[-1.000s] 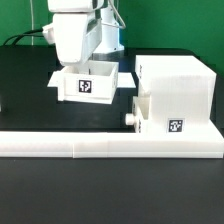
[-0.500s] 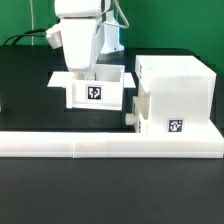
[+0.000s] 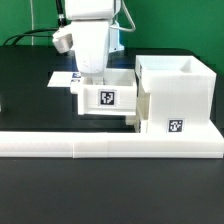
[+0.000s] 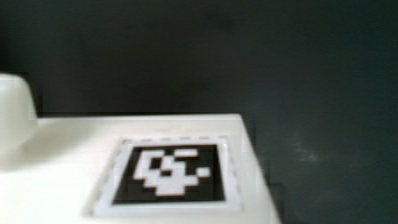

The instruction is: Assemble drawer

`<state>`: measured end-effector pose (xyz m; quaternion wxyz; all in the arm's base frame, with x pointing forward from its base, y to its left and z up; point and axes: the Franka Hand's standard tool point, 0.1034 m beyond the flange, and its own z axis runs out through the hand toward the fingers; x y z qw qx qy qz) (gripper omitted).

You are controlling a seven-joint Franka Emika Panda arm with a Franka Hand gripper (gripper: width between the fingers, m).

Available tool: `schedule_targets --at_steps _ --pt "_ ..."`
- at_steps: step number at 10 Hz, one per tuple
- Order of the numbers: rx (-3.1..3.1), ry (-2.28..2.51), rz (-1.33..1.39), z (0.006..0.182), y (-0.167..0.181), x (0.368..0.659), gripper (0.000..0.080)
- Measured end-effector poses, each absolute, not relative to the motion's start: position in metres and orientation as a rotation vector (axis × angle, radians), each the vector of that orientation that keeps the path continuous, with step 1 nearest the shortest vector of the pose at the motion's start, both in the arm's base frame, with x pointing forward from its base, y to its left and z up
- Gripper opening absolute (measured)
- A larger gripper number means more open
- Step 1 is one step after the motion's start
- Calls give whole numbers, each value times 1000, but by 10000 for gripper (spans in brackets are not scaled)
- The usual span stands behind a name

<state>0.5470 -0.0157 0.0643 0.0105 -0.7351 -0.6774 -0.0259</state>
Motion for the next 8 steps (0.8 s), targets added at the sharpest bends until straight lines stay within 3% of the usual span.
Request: schedule_targets --at_steps 8 --pt "-2240 -2177 -48 57 -8 543 42"
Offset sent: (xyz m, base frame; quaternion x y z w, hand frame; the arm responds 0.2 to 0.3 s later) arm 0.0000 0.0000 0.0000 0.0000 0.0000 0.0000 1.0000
